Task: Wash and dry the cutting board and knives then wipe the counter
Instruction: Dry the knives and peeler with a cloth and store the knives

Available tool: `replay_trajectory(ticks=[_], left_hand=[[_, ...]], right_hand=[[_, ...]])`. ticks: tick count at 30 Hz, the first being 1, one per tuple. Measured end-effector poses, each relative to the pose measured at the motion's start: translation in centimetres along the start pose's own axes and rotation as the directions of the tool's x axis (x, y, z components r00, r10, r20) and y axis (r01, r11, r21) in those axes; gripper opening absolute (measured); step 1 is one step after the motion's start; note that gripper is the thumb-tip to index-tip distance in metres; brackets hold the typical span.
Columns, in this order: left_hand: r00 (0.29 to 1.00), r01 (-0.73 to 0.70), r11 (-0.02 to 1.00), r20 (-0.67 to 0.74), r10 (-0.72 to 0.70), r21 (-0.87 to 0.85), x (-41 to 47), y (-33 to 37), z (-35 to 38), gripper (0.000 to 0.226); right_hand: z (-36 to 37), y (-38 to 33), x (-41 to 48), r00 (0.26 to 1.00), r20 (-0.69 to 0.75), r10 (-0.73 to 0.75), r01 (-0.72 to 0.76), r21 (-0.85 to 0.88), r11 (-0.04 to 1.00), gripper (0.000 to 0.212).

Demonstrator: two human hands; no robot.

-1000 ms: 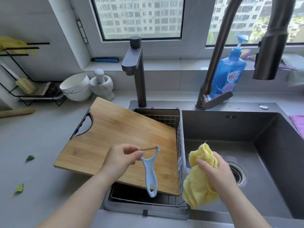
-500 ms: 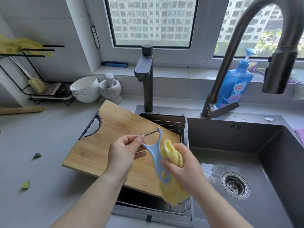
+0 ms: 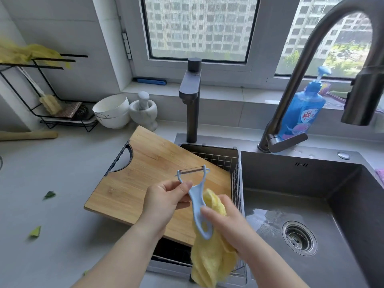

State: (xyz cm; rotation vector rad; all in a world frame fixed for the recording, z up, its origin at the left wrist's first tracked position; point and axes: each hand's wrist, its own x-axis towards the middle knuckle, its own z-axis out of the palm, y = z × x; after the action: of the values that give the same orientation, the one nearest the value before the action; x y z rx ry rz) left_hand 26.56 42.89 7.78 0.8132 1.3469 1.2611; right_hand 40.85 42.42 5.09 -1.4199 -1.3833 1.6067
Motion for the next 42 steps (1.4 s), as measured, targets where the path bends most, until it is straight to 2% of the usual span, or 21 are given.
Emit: replay_trajectory(ticks=[2, 3, 5, 7, 9, 10, 13, 16, 19, 22, 25, 28, 30, 31, 33, 35, 36, 38, 40, 41, 42], left_hand=[[0.996, -0.056, 0.996, -0.072, 0.060, 0.064, 0.2, 0.1, -0.3, 0.016], [0.992, -0.078, 0.993, -0.091, 0.087, 0.093, 0.2, 0.2, -0.4, 0.017], [0.985, -0.121, 0.983, -0.108, 0.136, 0.136, 0.0, 0.2, -0.3, 0.019], [0.975, -0.177, 0.969, -0.102, 0.196, 0.171, -0.3, 0.3, -0.1, 0.020], [0.966, -0.229, 0.952, -0.071, 0.248, 0.204, -0.7, 0.5, -0.2, 0.019], [0.963, -0.244, 0.946, -0.065, 0.263, 0.213, -0.7, 0.6, -0.3, 0.019], [0.949, -0.271, 0.932, -0.095, 0.301, 0.240, -0.4, 0.9, -1.1, 0.022], [0.939, -0.303, 0.924, -0.094, 0.331, 0.236, 0.1, 1.2, -1.9, 0.023], [0.939, -0.309, 0.925, -0.083, 0.333, 0.221, -0.1, 1.1, -2.1, 0.020], [0.950, -0.292, 0.939, -0.062, 0.307, 0.180, -0.7, 0.6, -1.9, 0.018], [0.959, -0.262, 0.958, -0.080, 0.272, 0.114, -0.7, 0.9, -2.2, 0.017], [0.955, -0.270, 0.952, -0.081, 0.284, 0.145, -0.4, 0.8, -2.9, 0.015], [0.955, -0.265, 0.952, -0.098, 0.281, 0.152, -0.4, 0.4, -3.4, 0.014], [0.955, -0.259, 0.956, -0.113, 0.275, 0.138, -0.4, 0.4, -3.5, 0.015], [0.944, -0.280, 0.948, -0.133, 0.301, 0.154, -0.5, 0.4, -3.7, 0.017], [0.925, -0.344, 0.906, -0.077, 0.372, 0.246, -1.0, 0.6, -3.5, 0.021], [0.909, -0.392, 0.872, -0.026, 0.417, 0.293, -1.3, 0.5, -3.3, 0.023], [0.871, -0.472, 0.797, 0.060, 0.487, 0.376, -1.8, 0.3, -3.0, 0.027], [0.830, -0.535, 0.704, 0.137, 0.540, 0.468, -1.9, -0.1, -2.9, 0.020], [0.823, -0.546, 0.669, 0.170, 0.543, 0.504, -2.0, -0.2, -2.9, 0.007], [0.803, -0.567, 0.614, 0.200, 0.562, 0.550, -2.1, -0.3, -2.9, 0.016]], right_hand=[[0.0, 0.4, -0.2, 0.981, -0.189, -0.036, 0.055, 0.098, 0.994, 0.021], [0.1, 0.3, -0.3, 0.954, -0.271, -0.125, 0.144, 0.051, 0.988, 0.019], [0.7, 0.0, -0.3, 0.848, -0.328, -0.417, 0.373, -0.189, 0.908, 0.024], [1.4, -0.2, 0.3, 0.679, -0.221, -0.700, 0.536, -0.502, 0.678, 0.025], [1.9, -0.2, 0.9, 0.556, -0.091, -0.826, 0.541, -0.715, 0.443, 0.034], [2.0, -0.3, 0.9, 0.543, -0.055, -0.838, 0.530, -0.751, 0.393, 0.037], [2.3, 0.1, 0.1, 0.561, 0.027, -0.828, 0.536, -0.774, 0.337, 0.031], [2.8, 1.9, -0.7, 0.590, 0.132, -0.797, 0.558, -0.779, 0.285, 0.039], [3.0, 1.3, -0.3, 0.538, 0.026, -0.842, 0.576, -0.740, 0.346, 0.038], [3.0, -0.9, 0.1, 0.526, -0.092, -0.846, 0.551, -0.721, 0.420, 0.042], [3.4, -0.9, -0.3, 0.525, -0.033, -0.850, 0.555, -0.744, 0.372, 0.040], [3.9, 0.6, -0.9, 0.547, 0.075, -0.834, 0.580, -0.752, 0.313, 0.034], [4.1, 1.2, -1.1, 0.610, 0.076, -0.789, 0.591, -0.707, 0.389, 0.030], [4.2, 1.0, -1.3, 0.669, 0.027, -0.743, 0.586, -0.634, 0.505, 0.029], [4.3, -0.2, -1.8, 0.792, -0.136, -0.595, 0.516, -0.372, 0.772, 0.022], [4.2, -1.8, -2.0, 0.886, -0.234, -0.401, 0.399, -0.059, 0.915, 0.007], [4.1, -2.4, -1.9, 0.927, -0.223, -0.302, 0.326, 0.076, 0.942, 0.002], [4.2, -3.3, -1.7, 0.963, -0.200, -0.178, 0.222, 0.222, 0.949, 0.005], [4.4, -3.7, -1.5, 0.970, -0.208, -0.128, 0.180, 0.256, 0.950, 0.010], [4.4, -3.7, -1.3, 0.972, -0.209, -0.108, 0.163, 0.266, 0.950, 0.019], [4.4, -3.6, -1.3, 0.972, -0.217, -0.086, 0.147, 0.279, 0.949, 0.028]])
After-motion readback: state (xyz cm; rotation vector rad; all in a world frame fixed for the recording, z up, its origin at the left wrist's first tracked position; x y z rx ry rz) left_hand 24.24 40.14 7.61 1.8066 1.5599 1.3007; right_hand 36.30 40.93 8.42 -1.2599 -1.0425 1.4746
